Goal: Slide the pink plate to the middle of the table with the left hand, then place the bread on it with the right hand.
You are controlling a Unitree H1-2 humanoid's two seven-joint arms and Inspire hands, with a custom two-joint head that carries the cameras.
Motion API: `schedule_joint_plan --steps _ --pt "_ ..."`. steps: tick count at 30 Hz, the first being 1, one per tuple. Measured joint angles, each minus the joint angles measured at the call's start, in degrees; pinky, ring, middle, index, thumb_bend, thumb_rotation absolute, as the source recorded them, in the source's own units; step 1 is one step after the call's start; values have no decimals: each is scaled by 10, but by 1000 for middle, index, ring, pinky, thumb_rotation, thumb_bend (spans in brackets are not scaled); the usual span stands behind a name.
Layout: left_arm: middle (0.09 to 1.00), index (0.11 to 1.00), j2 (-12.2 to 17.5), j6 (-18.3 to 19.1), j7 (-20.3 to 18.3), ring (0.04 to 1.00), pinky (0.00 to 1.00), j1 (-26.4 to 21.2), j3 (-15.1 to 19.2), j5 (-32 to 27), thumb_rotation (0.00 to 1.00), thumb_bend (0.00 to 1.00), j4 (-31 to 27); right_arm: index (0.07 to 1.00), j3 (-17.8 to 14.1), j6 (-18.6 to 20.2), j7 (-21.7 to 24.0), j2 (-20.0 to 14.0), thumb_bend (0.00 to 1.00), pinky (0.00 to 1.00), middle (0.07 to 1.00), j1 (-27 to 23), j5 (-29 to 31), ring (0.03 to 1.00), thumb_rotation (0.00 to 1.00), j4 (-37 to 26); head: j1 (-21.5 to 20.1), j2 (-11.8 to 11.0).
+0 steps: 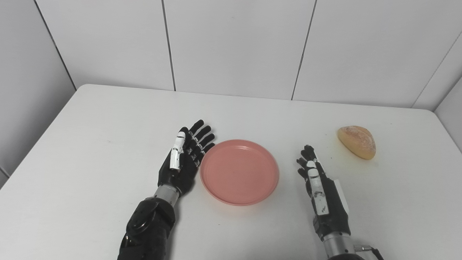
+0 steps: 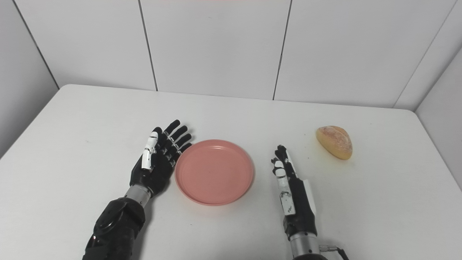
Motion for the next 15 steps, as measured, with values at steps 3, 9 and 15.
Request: schedule_joint_plan --steps 3,9,15 --pt "886 867 -1 -7 -3 883 889 4 -1 1 1000 374 0 944 3 0 -4 0 223 918 941 0 -17 925 1000 -3 -11 -8" --pt "884 867 1 -18 -11 882 895 9 2 -1 1000 376 0 901 5 1 -16 0 286 872 905 -2 -55 893 1000 -10 -50 -18" --pt "879 868 6 -25 -26 877 878 9 5 -2 1000 373 9 901 7 18 -25 -13 521 807 899 -33 -139 883 975 -55 -72 -27"
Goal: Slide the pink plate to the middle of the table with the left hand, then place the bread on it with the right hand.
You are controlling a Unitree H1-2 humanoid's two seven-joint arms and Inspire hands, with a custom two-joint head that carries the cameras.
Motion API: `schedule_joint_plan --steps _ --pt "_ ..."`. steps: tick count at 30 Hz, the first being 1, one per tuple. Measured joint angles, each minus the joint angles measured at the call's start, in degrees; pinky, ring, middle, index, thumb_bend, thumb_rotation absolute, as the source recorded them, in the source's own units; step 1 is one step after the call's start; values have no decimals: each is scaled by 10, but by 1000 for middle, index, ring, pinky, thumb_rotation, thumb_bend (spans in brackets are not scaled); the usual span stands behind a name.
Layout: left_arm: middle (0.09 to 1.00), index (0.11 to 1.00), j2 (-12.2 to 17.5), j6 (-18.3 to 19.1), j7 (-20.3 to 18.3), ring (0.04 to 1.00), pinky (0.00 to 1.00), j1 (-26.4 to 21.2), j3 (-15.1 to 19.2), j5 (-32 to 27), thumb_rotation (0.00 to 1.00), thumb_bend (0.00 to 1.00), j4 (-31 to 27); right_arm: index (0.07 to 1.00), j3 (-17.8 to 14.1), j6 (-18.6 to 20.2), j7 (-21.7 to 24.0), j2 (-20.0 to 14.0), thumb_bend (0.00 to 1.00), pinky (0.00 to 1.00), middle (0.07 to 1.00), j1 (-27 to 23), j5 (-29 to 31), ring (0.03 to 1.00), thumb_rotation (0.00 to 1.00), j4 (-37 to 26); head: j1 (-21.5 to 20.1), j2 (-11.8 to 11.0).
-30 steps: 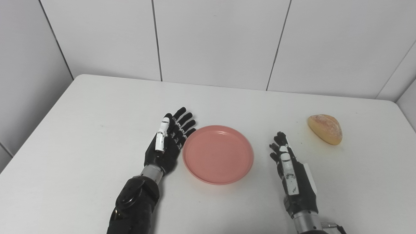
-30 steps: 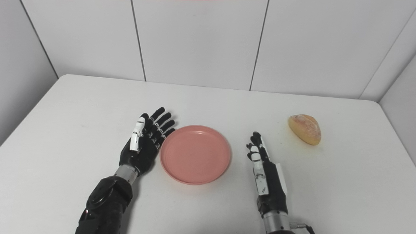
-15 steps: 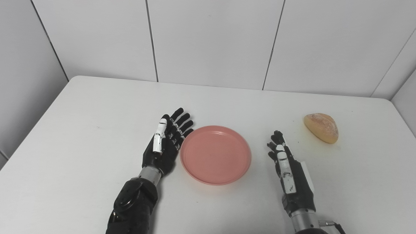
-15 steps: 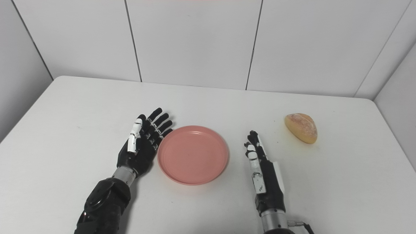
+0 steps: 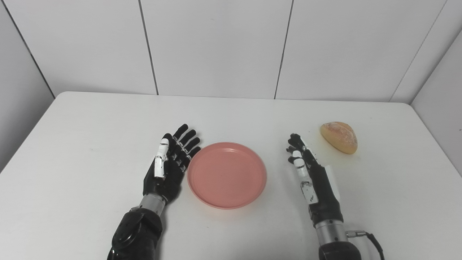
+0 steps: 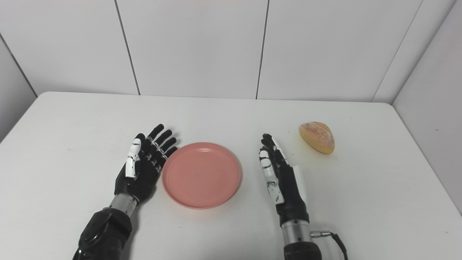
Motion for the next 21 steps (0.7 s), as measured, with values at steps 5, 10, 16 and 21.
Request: schedule_joint_plan --steps 5,10,16,21 --pt "890 879 -1 -6 -11 889 899 -1 7 -8 1000 368 8 880 -7 28 -4 -9 669 792 868 -15 -49 850 936 -24 -19 -11" --pt "888 879 3 -20 -26 886 897 -3 11 -17 1000 360 24 876 -4 61 -5 -21 775 781 858 -30 -128 826 771 -30 -31 -19" --pt "891 883 5 -23 -35 890 905 -4 13 -28 1000 357 30 869 -12 66 -9 -25 815 788 849 -58 -163 826 595 -44 -37 -24" --pt "896 887 9 -23 -42 899 922 -4 16 -40 1000 355 34 874 -29 64 -43 -36 807 757 849 -78 -199 821 475 -28 -60 -41"
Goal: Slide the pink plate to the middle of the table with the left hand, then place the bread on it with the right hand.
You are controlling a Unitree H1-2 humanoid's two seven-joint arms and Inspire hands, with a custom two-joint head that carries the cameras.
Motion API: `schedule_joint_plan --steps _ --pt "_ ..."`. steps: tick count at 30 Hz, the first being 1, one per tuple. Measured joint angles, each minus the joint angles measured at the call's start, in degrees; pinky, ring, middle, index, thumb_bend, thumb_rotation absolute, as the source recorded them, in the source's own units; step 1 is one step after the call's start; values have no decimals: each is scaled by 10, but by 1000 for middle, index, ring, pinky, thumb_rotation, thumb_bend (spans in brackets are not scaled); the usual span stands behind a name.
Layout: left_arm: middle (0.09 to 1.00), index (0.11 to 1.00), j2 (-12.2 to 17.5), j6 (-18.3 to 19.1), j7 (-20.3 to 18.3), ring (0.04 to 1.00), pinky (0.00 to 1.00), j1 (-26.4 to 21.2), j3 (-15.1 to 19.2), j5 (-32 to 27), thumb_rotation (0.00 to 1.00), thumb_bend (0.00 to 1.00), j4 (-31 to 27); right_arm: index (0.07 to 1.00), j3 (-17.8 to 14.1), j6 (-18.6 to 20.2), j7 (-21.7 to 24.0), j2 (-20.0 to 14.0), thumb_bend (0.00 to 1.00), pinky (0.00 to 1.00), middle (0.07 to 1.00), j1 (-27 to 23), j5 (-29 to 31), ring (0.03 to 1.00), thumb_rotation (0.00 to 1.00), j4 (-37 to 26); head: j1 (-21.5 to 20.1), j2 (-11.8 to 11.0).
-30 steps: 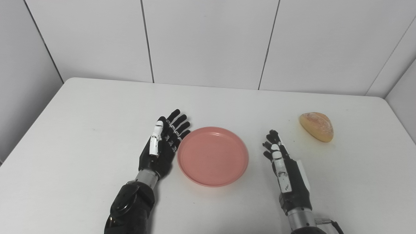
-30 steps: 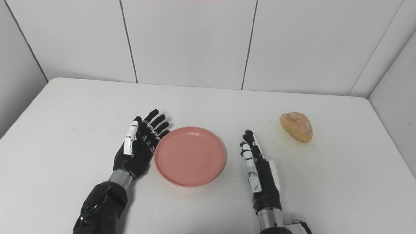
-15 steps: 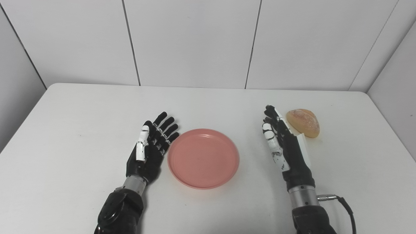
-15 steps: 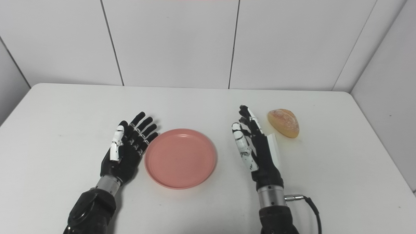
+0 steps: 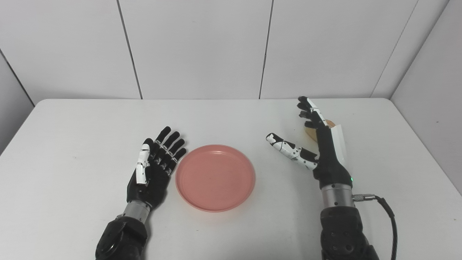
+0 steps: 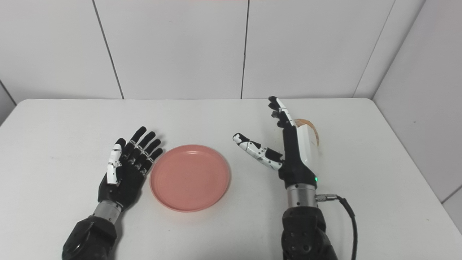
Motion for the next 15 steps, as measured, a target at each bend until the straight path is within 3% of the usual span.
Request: schedule_joint_plan --steps 15 --pt "902 896 2 7 -2 904 936 -1 12 -20 1000 316 3 914 -32 3 -11 -88 871 711 901 -53 -68 834 478 48 -25 -18"
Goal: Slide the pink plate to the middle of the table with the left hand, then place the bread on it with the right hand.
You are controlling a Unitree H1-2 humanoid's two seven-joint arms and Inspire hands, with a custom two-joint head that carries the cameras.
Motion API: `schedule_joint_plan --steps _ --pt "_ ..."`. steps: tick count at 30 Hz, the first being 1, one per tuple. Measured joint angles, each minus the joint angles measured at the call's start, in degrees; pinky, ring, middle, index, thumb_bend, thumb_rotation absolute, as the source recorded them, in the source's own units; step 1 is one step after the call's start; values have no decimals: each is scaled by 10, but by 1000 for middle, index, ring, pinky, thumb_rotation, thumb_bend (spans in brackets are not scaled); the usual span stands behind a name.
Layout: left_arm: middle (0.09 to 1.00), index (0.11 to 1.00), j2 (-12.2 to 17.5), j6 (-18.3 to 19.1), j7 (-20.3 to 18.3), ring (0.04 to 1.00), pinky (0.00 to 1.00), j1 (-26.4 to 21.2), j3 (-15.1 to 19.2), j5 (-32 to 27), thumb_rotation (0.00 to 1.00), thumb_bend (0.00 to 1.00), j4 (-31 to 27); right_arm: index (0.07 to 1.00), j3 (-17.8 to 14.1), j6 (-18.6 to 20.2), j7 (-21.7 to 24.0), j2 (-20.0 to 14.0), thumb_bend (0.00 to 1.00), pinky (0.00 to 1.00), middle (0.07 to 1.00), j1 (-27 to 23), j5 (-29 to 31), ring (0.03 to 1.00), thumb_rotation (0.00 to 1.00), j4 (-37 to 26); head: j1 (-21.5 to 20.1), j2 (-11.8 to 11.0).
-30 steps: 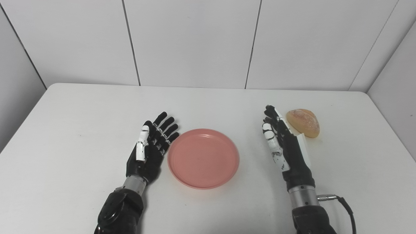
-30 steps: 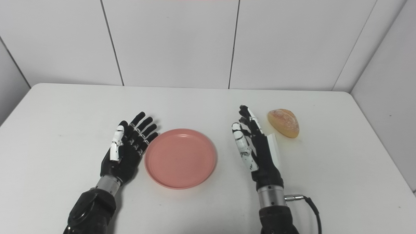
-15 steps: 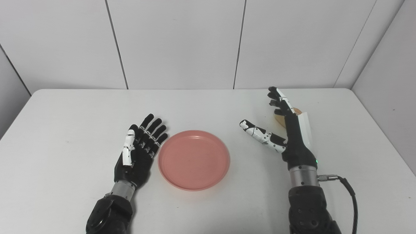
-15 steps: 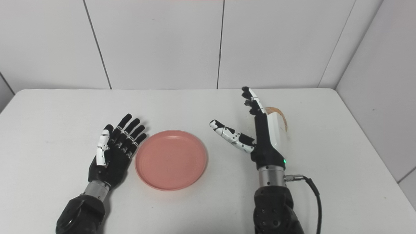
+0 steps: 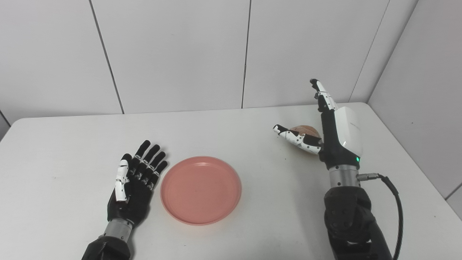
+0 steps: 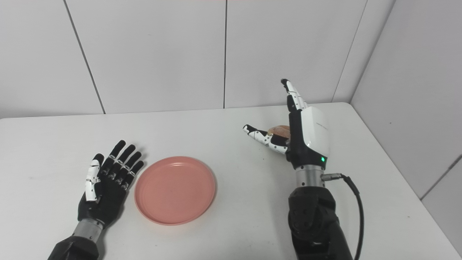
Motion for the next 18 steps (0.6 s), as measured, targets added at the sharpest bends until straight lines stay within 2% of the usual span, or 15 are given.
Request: schedule_joint_plan --steps 5,10,18 --pt "902 896 -1 6 3 905 938 0 3 -5 1000 317 -2 925 -2 9 2 -8 875 720 912 -1 -23 847 498 9 -3 -2" --pt "900 895 -2 15 9 903 933 0 4 -5 1000 317 -8 940 -5 59 37 -32 887 754 928 -21 -48 876 508 37 -1 -1" --pt "908 901 -2 19 9 913 939 1 3 -5 1000 317 -13 950 -10 99 71 -56 915 764 936 -60 -55 895 519 84 -3 2"
